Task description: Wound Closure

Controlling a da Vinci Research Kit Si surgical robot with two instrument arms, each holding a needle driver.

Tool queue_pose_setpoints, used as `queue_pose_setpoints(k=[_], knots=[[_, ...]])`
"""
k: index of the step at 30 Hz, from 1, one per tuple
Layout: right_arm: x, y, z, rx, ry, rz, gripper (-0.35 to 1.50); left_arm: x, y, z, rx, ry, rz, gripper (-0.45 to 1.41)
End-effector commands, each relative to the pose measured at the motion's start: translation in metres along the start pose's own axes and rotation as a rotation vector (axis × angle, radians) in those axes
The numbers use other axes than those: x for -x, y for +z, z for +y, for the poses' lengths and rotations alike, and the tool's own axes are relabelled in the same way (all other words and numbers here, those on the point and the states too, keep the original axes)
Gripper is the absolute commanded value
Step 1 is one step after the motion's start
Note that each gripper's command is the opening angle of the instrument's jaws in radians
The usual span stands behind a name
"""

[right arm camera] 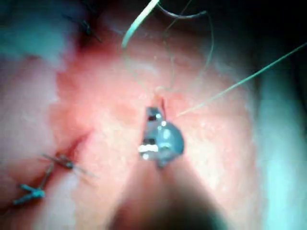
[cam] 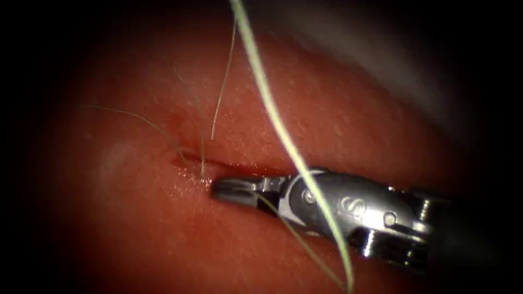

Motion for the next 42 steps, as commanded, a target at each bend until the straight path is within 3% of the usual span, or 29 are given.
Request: queue_pose_setpoints(k=[1,8,13,25,29,39,42], knots=[[-0.0004,0.0004,-0.0002,-0.006,0.001,0.000,-0.35,0.0006,0.0005,0.0003,0.002,-0.002,0.000,-0.35],[-0.0018,0.0001,-0.0038,-0.070,-0.002,0.000,-0.35,0.0006,0.0005,0.0003,0.002,-0.002,0.000,-0.35],[-0.0031,0.0003,-0.0080,-0.167,-0.013,0.000,-0.35,0.0007,0.0004,0.0003,0.003,-0.002,0.000,-0.35],[-0.0035,0.0011,-0.0122,-0.211,-0.042,-0.054,-0.35,0.0007,0.0003,0.0003,0.004,-0.001,0.000,-0.35],[-0.0041,0.0014,-0.0144,-0.286,-0.056,-0.059,-0.35,0.0007,0.0003,0.0003,0.005,-0.001,0.000,-0.35],[-0.0042,0.0014,-0.0170,-0.322,-0.085,-0.084,-0.35,0.0007,0.0002,0.0003,0.006,-0.001,0.001,-0.35],[-0.0040,0.0018,-0.0183,-0.406,-0.095,-0.100,-0.35,0.0008,0.0002,0.0003,0.005,-0.001,0.001,-0.35]])
